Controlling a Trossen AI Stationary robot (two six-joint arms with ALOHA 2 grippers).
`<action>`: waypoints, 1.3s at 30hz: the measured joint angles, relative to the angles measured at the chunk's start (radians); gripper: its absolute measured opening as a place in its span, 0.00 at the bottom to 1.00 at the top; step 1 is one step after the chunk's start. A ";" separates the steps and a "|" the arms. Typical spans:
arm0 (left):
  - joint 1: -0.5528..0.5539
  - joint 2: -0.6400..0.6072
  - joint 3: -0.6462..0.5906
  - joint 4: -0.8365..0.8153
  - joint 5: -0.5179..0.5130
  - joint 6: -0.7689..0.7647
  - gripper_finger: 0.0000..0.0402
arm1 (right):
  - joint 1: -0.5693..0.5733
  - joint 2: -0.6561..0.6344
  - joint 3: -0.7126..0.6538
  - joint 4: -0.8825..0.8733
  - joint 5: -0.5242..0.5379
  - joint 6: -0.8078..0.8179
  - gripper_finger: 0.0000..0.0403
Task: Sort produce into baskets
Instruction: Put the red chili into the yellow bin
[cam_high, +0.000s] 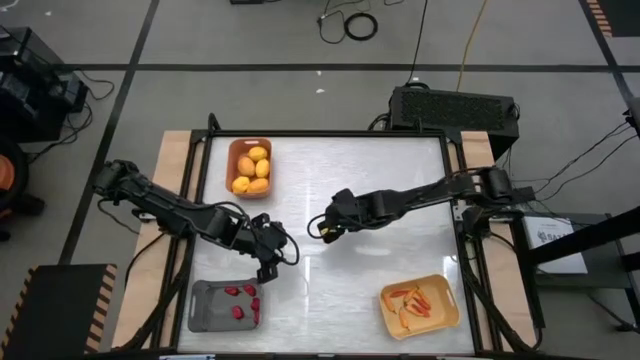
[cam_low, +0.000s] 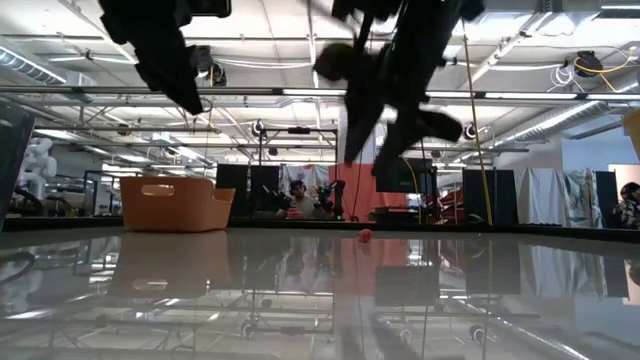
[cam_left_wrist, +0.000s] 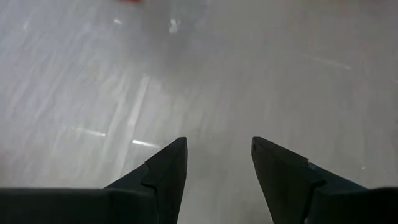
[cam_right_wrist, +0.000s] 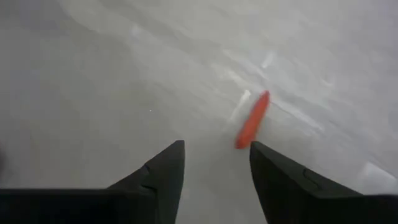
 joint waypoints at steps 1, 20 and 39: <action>-0.005 0.000 0.000 -0.005 -0.001 -0.007 0.47 | -0.007 0.019 0.000 -0.006 -0.014 0.009 0.45; -0.036 0.000 0.000 -0.043 -0.051 -0.029 0.47 | -0.030 0.215 0.000 0.048 0.044 0.001 0.46; -0.035 0.000 0.000 -0.043 -0.095 -0.016 0.47 | 0.019 0.083 0.000 -0.095 -0.279 -0.141 0.08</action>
